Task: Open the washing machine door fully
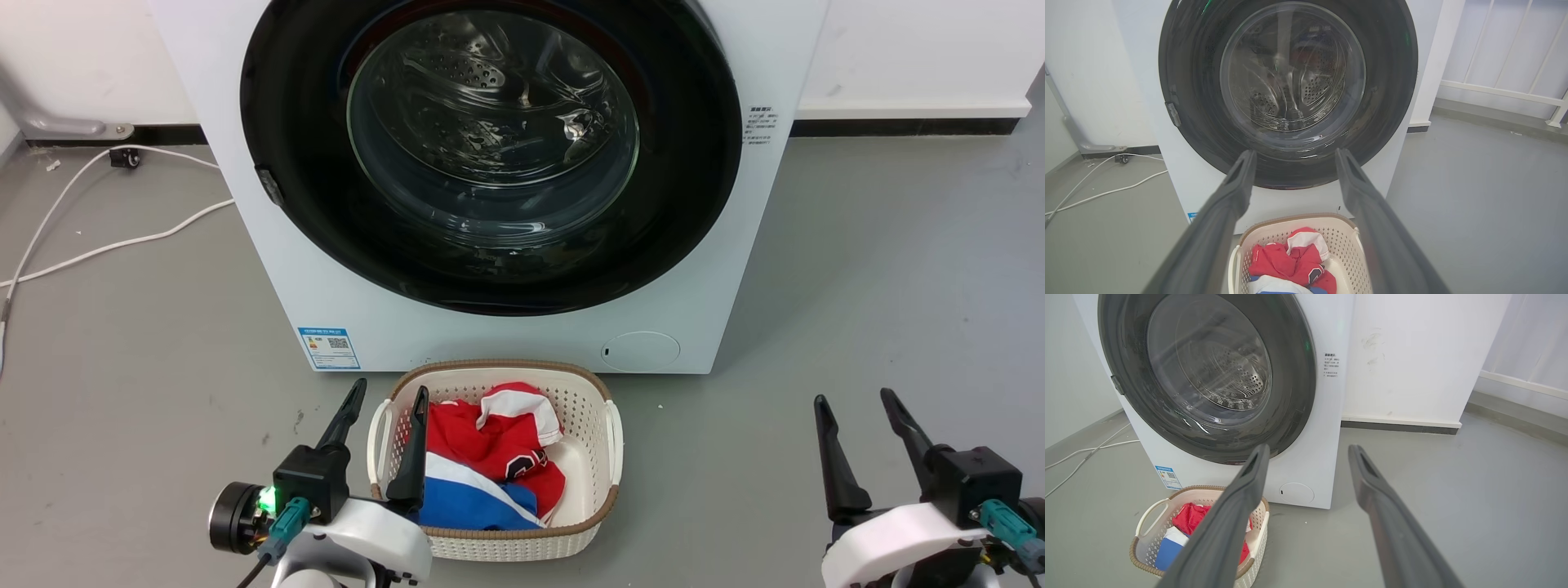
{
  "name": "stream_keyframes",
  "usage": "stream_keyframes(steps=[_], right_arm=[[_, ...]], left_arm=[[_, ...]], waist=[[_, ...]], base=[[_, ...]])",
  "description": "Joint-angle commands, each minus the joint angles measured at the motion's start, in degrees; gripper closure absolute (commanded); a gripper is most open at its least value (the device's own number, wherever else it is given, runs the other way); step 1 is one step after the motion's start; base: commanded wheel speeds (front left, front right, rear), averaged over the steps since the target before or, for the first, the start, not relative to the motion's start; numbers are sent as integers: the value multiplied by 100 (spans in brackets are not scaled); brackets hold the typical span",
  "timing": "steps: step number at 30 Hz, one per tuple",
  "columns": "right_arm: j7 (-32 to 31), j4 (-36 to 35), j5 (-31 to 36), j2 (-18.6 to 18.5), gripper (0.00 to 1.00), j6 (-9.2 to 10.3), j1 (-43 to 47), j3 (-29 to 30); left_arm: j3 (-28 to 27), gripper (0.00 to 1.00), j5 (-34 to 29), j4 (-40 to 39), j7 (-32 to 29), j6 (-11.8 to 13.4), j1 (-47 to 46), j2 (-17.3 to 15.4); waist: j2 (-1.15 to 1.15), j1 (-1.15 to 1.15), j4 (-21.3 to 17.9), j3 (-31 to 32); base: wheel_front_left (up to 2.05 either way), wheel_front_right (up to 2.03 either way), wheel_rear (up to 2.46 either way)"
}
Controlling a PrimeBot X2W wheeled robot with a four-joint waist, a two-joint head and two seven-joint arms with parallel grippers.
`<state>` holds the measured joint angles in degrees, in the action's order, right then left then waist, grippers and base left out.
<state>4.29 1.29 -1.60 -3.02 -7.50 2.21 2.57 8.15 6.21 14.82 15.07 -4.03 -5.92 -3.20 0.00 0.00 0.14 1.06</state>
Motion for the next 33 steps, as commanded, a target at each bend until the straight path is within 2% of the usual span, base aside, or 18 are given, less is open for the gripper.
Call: stream_keyframes(steps=[1, 2, 3, 4, 7, 11, 18, 22, 25, 28, 33], right_arm=[[8, 24, -91, 21, 0, 1, -30, -24], [-24, 36, -88, 21, 50, 1, -26, -46], [-42, 34, -95, 20, 89, 1, -29, -51], [-52, 42, -116, 19, 100, 1, -28, -50], [-62, 57, -233, 19, 100, 1, -33, -46], [-124, 105, -1022, 18, 100, 1, -41, 39], [-287, 294, -3857, 17, 100, 1, -110, 215], [-420, 443, -5775, 15, 100, 1, -234, 386], [-526, 606, -6878, 14, 100, 1, -432, 603], [-675, 832, -7708, 14, 100, 1, -688, 891], [-1192, 1347, -8580, -140, 100, 1, -1394, 1358]], left_arm=[[-17, 0, -4, 0, 14, -27, -58, 9], [-18, 0, -3, 4, 14, -29, -60, 10], [-22, 0, -6, 9, 14, -29, -59, 11], [-24, 0, -5, 12, 14, -30, -59, 12], [-32, 0, -4, 18, 14, -31, -58, 15], [-45, 0, 14, 16, 14, -32, -54, 20], [-55, 0, 50, 1, 14, -28, -54, 25], [-52, 0, 52, -4, 14, -20, -68, 28], [-36, 0, 57, -14, 14, 3, -82, 31], [-20, 0, 52, -45, 14, 17, -134, 31], [33, 0, 79, -160, 14, 61, -262, 33]], waist=[[0, 0, 0, -2], [0, 0, -1, -1], [0, 0, -1, -2], [0, 0, -1, -2], [0, 0, -3, -4], [0, 0, -6, -3], [0, 0, -8, -4], [0, 0, -29, -34], [0, 0, -42, -86], [0, 0, -40, -193], [0, 0, -48, -535]], base=[[0, 0, 0], [0, 0, 0], [0, 0, 0], [0, 0, 0], [0, 0, 0], [0, 0, 0], [0, 0, 0], [0, 0, 0], [0, 0, 0], [0, 0, 0], [0, 0, 0]])
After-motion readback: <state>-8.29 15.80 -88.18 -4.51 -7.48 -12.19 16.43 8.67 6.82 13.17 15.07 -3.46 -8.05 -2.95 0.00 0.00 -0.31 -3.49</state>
